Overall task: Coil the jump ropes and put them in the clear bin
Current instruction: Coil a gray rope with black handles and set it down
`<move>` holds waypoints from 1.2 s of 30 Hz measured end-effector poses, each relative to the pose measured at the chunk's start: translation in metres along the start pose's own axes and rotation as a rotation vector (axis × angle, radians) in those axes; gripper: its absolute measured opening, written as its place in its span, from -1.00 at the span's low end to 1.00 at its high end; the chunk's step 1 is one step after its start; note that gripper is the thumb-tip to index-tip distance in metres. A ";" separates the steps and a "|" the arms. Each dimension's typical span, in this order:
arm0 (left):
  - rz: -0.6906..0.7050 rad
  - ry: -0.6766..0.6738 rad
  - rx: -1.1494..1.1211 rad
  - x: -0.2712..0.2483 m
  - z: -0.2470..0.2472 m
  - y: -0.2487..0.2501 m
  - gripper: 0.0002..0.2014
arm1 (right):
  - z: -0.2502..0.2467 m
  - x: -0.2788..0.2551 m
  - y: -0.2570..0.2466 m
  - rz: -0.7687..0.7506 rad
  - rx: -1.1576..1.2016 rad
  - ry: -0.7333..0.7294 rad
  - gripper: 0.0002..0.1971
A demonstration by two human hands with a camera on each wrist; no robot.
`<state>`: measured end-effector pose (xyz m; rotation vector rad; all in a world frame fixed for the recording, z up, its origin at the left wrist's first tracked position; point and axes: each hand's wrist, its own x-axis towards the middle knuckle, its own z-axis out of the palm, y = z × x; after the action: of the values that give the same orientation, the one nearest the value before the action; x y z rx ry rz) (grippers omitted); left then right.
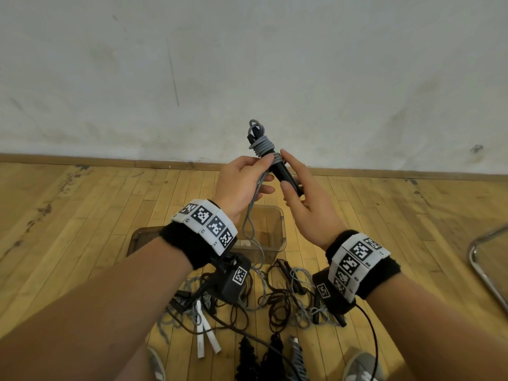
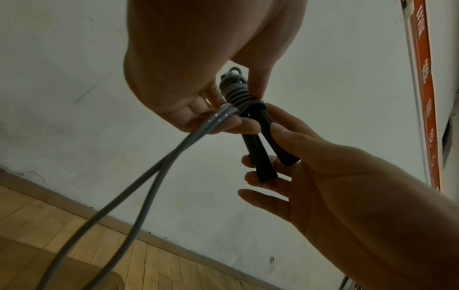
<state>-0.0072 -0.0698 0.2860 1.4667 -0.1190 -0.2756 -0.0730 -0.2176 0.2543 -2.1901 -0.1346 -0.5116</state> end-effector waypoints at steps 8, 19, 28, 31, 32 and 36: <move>0.047 -0.011 0.033 0.001 0.000 0.000 -0.65 | -0.002 0.001 -0.003 0.060 0.075 0.005 -0.24; 0.087 -0.150 0.092 0.000 -0.001 -0.001 -0.73 | -0.012 0.006 -0.012 0.292 0.487 -0.032 -0.31; 0.058 0.050 -0.089 0.009 0.001 0.002 -0.55 | -0.007 0.004 -0.007 0.214 0.261 -0.017 -0.35; 0.100 0.040 -0.032 0.006 0.003 -0.001 -0.61 | -0.005 0.003 -0.002 0.201 0.197 -0.012 -0.35; 0.105 0.036 -0.018 0.005 0.003 -0.001 -0.63 | -0.005 0.002 -0.001 0.192 0.169 -0.003 -0.36; 0.097 0.005 0.056 0.004 0.000 0.000 -0.63 | -0.004 0.001 0.002 0.155 0.010 0.045 -0.39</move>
<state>-0.0033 -0.0712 0.2852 1.5127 -0.1949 -0.1905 -0.0727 -0.2219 0.2552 -2.1573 0.0566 -0.4709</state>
